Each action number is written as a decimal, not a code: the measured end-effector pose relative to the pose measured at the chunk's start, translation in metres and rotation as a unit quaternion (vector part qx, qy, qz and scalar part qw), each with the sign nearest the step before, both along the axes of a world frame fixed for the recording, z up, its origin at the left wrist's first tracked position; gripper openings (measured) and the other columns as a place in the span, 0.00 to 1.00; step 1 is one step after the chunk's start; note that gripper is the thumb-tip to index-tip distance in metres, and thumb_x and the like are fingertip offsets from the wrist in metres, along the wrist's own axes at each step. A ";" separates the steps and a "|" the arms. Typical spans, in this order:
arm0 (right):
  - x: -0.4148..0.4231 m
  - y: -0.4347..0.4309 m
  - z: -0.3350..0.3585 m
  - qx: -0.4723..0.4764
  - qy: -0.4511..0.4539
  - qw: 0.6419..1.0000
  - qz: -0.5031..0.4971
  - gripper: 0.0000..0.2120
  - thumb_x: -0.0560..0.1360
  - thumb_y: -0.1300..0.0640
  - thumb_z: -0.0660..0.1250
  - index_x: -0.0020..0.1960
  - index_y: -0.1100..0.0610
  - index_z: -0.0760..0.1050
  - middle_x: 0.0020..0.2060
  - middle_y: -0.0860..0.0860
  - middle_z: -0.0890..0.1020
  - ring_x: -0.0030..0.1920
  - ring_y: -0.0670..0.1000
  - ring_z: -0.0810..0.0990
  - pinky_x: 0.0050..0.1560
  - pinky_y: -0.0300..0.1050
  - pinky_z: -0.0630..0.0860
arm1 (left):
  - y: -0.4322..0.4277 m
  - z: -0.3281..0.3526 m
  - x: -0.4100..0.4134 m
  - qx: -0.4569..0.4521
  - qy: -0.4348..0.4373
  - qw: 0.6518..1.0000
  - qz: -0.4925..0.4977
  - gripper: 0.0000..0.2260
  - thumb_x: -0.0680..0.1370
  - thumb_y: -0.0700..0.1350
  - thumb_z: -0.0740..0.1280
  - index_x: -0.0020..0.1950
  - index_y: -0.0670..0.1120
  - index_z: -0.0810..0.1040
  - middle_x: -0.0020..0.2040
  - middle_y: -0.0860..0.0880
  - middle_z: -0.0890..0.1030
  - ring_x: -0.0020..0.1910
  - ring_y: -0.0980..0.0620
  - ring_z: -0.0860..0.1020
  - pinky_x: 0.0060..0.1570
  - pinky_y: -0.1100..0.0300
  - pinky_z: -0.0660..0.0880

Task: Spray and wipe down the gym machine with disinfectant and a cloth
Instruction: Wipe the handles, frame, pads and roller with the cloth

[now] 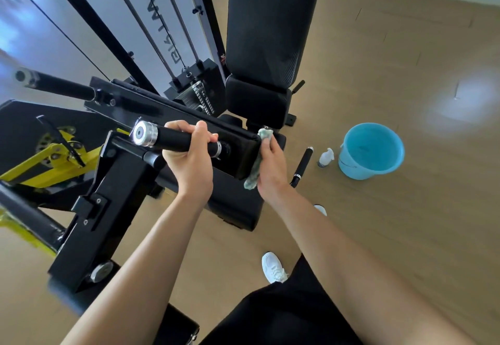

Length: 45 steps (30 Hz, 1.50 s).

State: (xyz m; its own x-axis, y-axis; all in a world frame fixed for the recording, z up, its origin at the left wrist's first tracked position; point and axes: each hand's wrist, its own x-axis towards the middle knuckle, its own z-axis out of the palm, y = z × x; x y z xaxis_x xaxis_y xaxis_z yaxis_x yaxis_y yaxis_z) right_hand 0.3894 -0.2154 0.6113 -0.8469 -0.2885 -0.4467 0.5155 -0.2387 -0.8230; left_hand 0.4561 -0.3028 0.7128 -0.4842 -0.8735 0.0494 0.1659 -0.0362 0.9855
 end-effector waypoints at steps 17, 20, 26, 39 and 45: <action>-0.006 0.016 0.027 -0.027 -0.085 0.996 0.030 0.15 0.87 0.56 0.56 0.64 0.59 0.79 0.62 0.59 0.83 0.65 0.58 0.81 0.70 0.56 0.75 | -0.002 0.007 0.010 0.041 -0.014 0.998 -0.038 0.10 0.79 0.34 0.69 0.44 0.46 0.72 0.34 0.46 0.80 0.40 0.48 0.81 0.46 0.60 0.79; -0.018 0.011 0.035 0.015 0.015 0.996 0.084 0.16 0.85 0.54 0.59 0.67 0.60 0.79 0.61 0.58 0.84 0.64 0.58 0.82 0.69 0.58 0.76 | -0.002 0.007 0.009 0.049 -0.010 0.998 -0.034 0.10 0.79 0.34 0.70 0.44 0.47 0.73 0.34 0.46 0.80 0.40 0.48 0.82 0.47 0.58 0.79; -0.002 0.036 0.039 0.119 0.146 0.967 0.173 0.19 0.87 0.57 0.57 0.77 0.51 0.71 0.70 0.43 0.78 0.69 0.40 0.76 0.74 0.41 0.70 | 0.003 0.007 0.009 0.036 -0.006 0.999 -0.021 0.13 0.79 0.34 0.70 0.42 0.52 0.77 0.35 0.51 0.82 0.42 0.45 0.82 0.50 0.51 0.80; -0.111 -0.043 0.065 0.154 0.220 0.815 0.513 0.25 0.83 0.67 0.60 0.78 0.53 0.68 0.73 0.53 0.75 0.73 0.46 0.72 0.75 0.41 0.67 | 0.074 -0.003 0.030 0.009 -0.061 0.989 0.138 0.10 0.75 0.37 0.68 0.52 0.47 0.71 0.43 0.54 0.79 0.42 0.49 0.80 0.43 0.57 0.79; -0.136 -0.064 0.051 0.187 0.237 0.805 0.511 0.24 0.76 0.52 0.74 0.68 0.55 0.71 0.67 0.55 0.73 0.66 0.53 0.76 0.68 0.47 0.73 | 0.072 -0.005 -0.033 -0.227 -0.177 0.955 0.073 0.14 0.76 0.34 0.70 0.60 0.42 0.78 0.60 0.49 0.81 0.63 0.49 0.80 0.61 0.51 0.79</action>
